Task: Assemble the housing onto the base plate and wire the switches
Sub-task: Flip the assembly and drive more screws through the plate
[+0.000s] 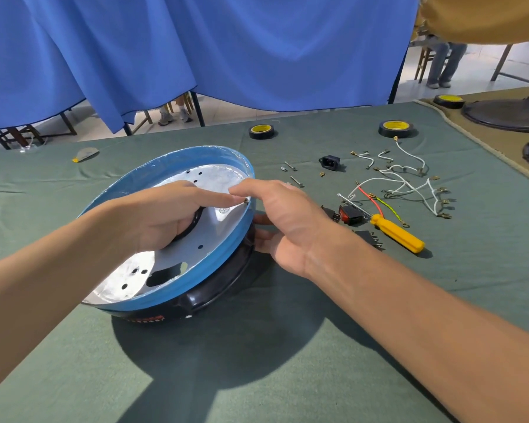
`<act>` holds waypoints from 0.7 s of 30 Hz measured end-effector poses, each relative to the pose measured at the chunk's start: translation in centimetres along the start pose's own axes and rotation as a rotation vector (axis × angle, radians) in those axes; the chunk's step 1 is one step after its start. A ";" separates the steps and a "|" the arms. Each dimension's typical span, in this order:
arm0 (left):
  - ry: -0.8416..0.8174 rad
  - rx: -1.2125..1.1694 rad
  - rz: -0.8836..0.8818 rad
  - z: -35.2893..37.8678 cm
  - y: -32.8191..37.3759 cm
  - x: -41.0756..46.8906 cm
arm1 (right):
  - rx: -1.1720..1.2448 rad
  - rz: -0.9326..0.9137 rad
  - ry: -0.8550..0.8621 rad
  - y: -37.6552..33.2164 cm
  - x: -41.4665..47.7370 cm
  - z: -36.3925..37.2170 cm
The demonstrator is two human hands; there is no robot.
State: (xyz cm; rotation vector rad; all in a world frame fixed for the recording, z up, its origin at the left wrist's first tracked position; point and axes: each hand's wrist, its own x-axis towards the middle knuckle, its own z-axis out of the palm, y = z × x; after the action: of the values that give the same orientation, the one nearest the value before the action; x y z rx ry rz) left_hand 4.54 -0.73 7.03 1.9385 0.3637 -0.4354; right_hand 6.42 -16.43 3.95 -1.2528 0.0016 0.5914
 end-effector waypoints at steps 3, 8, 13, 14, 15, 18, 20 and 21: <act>0.009 -0.017 0.026 0.0 -0.1 -0.3 | -0.024 -0.042 0.014 0.2 0.0 0.3; 0.092 -0.036 0.041 -0.1 0.0 -0.5 | 0.173 0.031 0.038 0.0 -0.2 -0.1; 0.182 -0.004 0.020 0.2 -0.1 -0.6 | 0.305 0.077 0.107 1.1 -0.2 0.1; 0.189 -0.001 0.016 0.3 -0.1 -0.6 | 0.314 0.081 0.093 1.2 -0.2 0.1; 0.195 -0.002 0.017 0.3 0.0 -0.7 | 0.321 0.085 0.080 1.4 -0.1 0.0; 0.208 -0.002 0.029 0.4 0.3 -0.9 | 0.328 0.099 0.058 1.4 0.2 -0.1; 0.216 0.004 0.030 0.4 0.4 -1.0 | 0.323 0.115 0.030 1.6 0.2 0.1; 0.223 0.012 0.029 0.5 0.4 -1.0 | 0.322 0.126 0.018 1.7 0.2 0.1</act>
State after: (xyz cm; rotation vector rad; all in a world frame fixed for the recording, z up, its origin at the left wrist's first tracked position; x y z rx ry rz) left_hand 3.80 -1.37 7.65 2.0067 0.4764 -0.2030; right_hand 5.81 -15.94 2.48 -0.9496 0.1852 0.6603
